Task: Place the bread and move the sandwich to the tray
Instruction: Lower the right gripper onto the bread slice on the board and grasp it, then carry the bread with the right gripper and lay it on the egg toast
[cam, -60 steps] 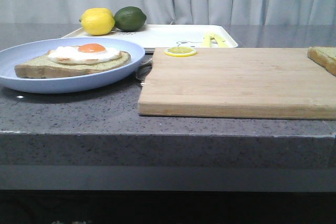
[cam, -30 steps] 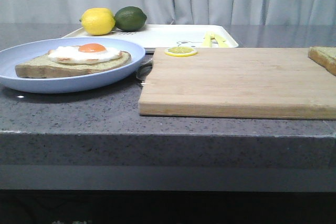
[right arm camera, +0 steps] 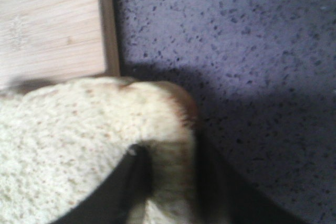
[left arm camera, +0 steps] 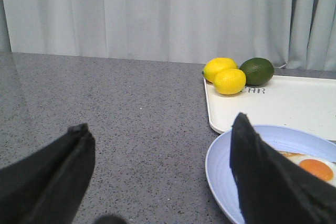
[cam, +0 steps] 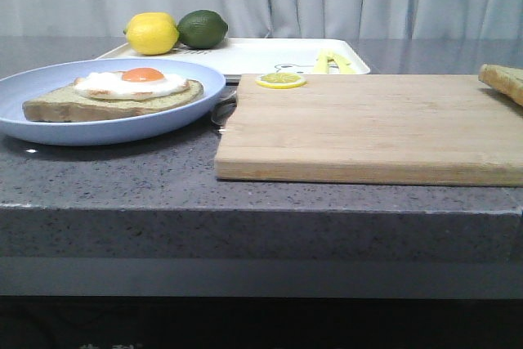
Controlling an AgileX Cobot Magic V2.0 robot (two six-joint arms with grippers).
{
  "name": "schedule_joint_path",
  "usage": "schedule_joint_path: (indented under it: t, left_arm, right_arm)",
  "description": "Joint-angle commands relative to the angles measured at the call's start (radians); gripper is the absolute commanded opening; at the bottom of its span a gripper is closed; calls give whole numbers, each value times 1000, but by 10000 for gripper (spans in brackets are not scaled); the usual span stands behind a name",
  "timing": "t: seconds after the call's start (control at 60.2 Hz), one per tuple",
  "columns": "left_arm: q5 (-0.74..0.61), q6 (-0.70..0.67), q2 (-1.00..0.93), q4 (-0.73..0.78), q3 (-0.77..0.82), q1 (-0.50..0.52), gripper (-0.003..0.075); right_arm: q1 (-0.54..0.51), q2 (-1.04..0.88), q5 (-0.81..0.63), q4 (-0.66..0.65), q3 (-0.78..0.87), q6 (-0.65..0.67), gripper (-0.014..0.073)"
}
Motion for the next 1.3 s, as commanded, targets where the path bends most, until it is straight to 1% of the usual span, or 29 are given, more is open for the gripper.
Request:
schedule_joint_path:
  t: [0.0, 0.066, 0.1, 0.299, 0.432, 0.598, 0.714, 0.781, 0.881, 0.997, 1.08, 1.097, 1.229, 1.279]
  left_arm:
    - [-88, -7, 10, 0, -31, 1, 533]
    - [-88, -7, 10, 0, -31, 1, 533]
    - [-86, -7, 10, 0, -31, 1, 533]
    - [-84, -7, 10, 0, -31, 1, 533]
    - [-84, -7, 10, 0, -31, 1, 533]
    - [-84, -7, 10, 0, -31, 1, 533]
    - [-84, -7, 10, 0, -31, 1, 533]
    - [-84, -7, 10, 0, -31, 1, 533]
    - [-84, -7, 10, 0, -31, 1, 533]
    - [-84, -7, 10, 0, -31, 1, 533]
    - [-84, -7, 10, 0, -31, 1, 533]
    - [-84, -7, 10, 0, -31, 1, 533]
    - [-84, -7, 10, 0, -31, 1, 533]
    - [-84, -7, 10, 0, -31, 1, 533]
  right_arm:
    - [2, -38, 12, 36, -29, -15, 29]
    - [2, -40, 13, 36, -29, -15, -54]
    - [2, -44, 13, 38, -29, -15, -75]
    - [2, -96, 20, 48, -50, -14, -65]
    - [2, -166, 42, 98, -94, -13, -65]
    - [2, -223, 111, 228, -129, -13, -65]
    - [10, -240, 164, 376, -127, -15, -65]
    - [34, -240, 166, 435, -125, -26, -65]
    - [111, -240, 137, 495, -125, -33, -65]
    - [254, -240, 62, 556, -123, -33, -65]
    - [366, -236, -9, 597, -123, -33, -65]
    - [403, -235, -35, 616, -123, -33, -65]
    - [589, -201, -183, 727, -123, -33, -65]
    - [645, -180, -229, 764, -123, -33, -65]
